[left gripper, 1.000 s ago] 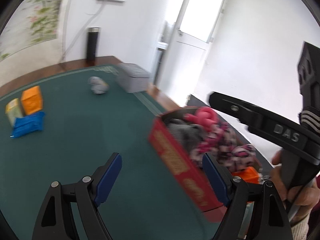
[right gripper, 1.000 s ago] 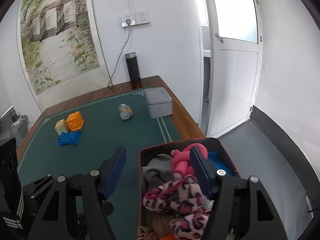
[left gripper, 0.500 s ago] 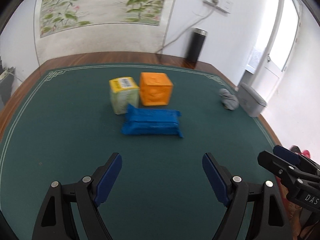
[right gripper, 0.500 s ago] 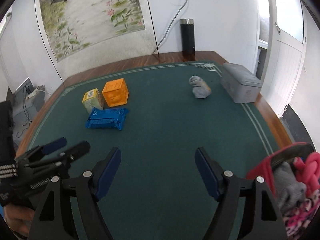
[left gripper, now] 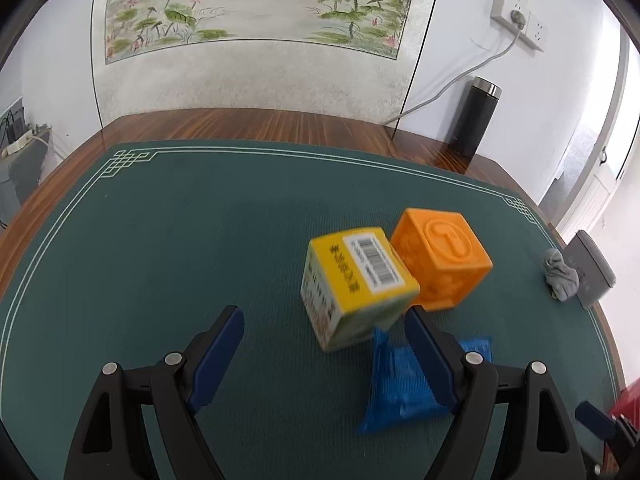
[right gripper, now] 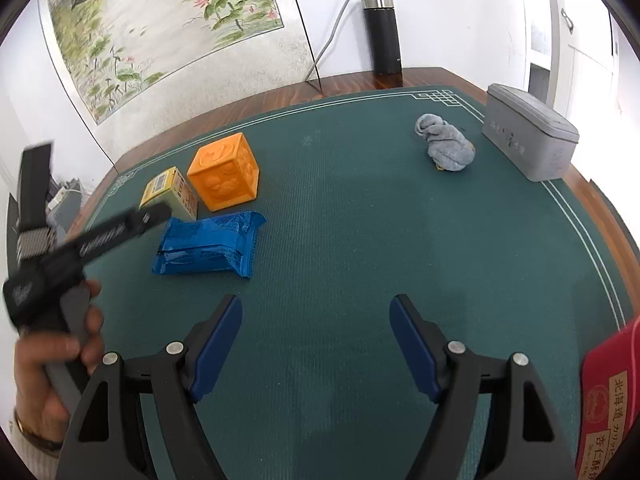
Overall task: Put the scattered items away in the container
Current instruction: 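Grasp the yellow medicine box with the left tool while the right tool grasps the blue packet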
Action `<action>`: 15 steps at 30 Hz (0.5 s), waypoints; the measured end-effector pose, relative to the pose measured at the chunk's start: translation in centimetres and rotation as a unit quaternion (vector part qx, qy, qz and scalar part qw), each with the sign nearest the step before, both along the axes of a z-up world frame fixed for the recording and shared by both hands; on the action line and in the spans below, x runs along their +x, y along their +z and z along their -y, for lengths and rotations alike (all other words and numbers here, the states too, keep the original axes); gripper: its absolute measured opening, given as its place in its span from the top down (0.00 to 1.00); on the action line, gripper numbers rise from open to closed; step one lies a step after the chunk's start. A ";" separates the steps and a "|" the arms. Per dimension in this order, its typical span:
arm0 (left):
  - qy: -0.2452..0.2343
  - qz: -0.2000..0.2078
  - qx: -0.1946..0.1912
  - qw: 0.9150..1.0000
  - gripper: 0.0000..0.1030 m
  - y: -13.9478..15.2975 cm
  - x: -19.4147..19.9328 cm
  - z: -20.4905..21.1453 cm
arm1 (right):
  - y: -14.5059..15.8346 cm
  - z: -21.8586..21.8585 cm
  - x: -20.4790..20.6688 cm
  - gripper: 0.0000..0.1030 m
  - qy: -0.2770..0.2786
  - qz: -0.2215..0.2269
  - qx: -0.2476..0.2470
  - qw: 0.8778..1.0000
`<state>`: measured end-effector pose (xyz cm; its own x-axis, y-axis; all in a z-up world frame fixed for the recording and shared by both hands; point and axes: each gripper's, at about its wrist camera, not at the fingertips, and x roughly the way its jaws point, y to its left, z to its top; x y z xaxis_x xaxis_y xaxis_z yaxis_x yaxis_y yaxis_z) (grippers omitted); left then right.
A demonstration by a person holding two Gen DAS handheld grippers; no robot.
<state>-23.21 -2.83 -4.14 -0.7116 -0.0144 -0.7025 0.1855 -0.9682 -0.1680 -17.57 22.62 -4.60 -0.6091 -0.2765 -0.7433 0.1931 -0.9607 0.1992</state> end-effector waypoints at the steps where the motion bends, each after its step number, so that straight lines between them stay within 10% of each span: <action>1: 0.000 0.003 -0.003 1.000 0.18 -0.1 -0.6 -0.2 | -0.1 0.2 0.0 0.23 0.001 -0.003 0.004 1.000; 9: 0.003 0.010 0.018 1.000 0.19 -0.4 -2.0 0.4 | -0.8 2.3 -0.2 0.23 0.047 -0.004 0.020 0.999; 11: 0.008 0.010 0.019 1.000 0.40 -0.4 -2.0 1.0 | -1.0 3.0 -0.7 0.23 0.064 -0.001 0.025 0.998; 15: 0.012 0.014 0.030 0.999 0.43 -0.4 -2.1 2.5 | -1.1 4.1 -1.8 0.23 0.089 0.011 0.022 0.996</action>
